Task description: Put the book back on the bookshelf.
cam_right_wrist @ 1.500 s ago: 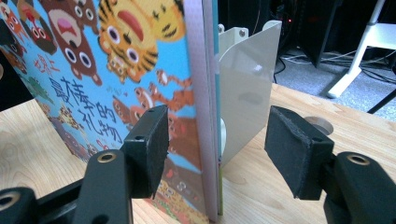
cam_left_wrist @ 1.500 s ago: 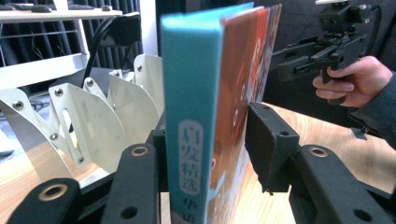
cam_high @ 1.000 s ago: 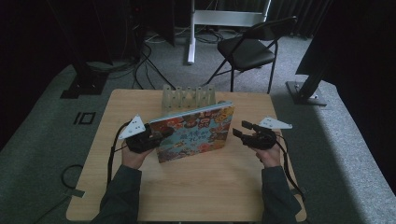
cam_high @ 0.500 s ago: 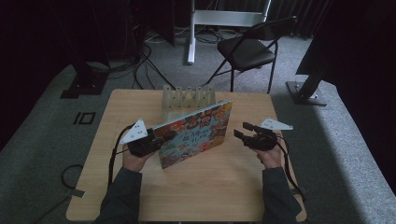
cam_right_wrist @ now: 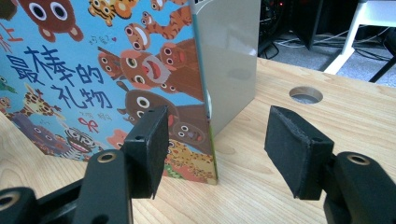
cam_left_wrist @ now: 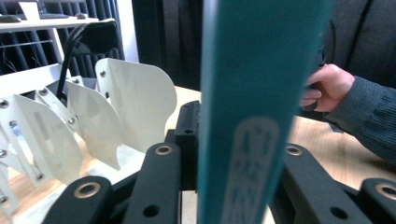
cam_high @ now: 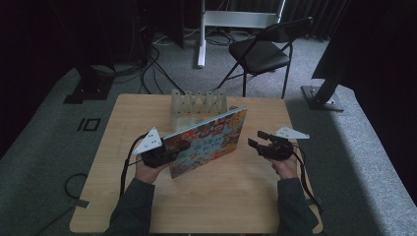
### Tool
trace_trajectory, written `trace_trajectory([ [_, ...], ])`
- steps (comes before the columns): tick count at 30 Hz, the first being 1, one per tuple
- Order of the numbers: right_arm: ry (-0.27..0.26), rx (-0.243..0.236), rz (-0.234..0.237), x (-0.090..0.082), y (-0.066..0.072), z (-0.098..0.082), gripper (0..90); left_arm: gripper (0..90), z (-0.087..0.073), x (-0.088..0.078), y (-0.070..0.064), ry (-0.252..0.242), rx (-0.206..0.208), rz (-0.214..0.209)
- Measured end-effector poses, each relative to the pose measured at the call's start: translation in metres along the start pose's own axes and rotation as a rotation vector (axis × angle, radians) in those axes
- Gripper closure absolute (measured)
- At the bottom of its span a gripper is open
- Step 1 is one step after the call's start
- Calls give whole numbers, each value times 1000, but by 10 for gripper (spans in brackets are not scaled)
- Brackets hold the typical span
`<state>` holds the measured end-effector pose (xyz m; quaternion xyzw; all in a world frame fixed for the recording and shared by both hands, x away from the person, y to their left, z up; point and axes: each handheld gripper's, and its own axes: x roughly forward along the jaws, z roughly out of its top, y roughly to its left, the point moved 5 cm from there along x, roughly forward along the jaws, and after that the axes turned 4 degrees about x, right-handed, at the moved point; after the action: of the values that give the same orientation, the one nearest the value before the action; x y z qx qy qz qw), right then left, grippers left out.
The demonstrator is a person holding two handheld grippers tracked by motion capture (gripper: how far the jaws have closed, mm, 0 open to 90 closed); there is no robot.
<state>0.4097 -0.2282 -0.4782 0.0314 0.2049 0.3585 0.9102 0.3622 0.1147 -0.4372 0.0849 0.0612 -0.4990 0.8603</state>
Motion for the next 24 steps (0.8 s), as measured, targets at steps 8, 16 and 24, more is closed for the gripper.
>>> trace_trajectory([
  [8,-1,8,-5,-4,-4,-4,395,662,-1,7,-3,-16,-6,-33],
  [16,7,23,-16,-6,-9,-9,394,668,-2,10,-1,-34,-31,-21],
  [24,26,25,-26,-6,-11,-16,393,672,-5,11,-1,-71,-56,-41],
])
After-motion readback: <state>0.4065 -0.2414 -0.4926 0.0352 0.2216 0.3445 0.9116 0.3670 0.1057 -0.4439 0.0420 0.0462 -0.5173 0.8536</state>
